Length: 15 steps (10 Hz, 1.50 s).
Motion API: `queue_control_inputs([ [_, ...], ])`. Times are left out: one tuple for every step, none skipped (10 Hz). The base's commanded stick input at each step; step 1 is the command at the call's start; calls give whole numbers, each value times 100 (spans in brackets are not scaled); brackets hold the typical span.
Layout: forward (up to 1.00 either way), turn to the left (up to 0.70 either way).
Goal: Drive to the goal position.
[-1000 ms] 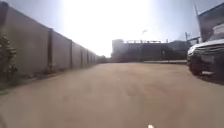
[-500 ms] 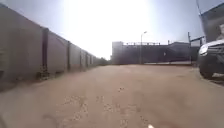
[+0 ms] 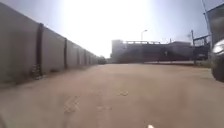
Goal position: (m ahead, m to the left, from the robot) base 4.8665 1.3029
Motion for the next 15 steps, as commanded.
queue_control_inputs([
  [100,0],
  [100,0],
  [100,0],
  [100,0],
  [100,0],
  [100,0],
  [100,0],
  [100,0],
  [100,0],
  [100,0],
  [100,0],
  [100,0],
  [100,0],
  [100,0],
  [100,0],
])
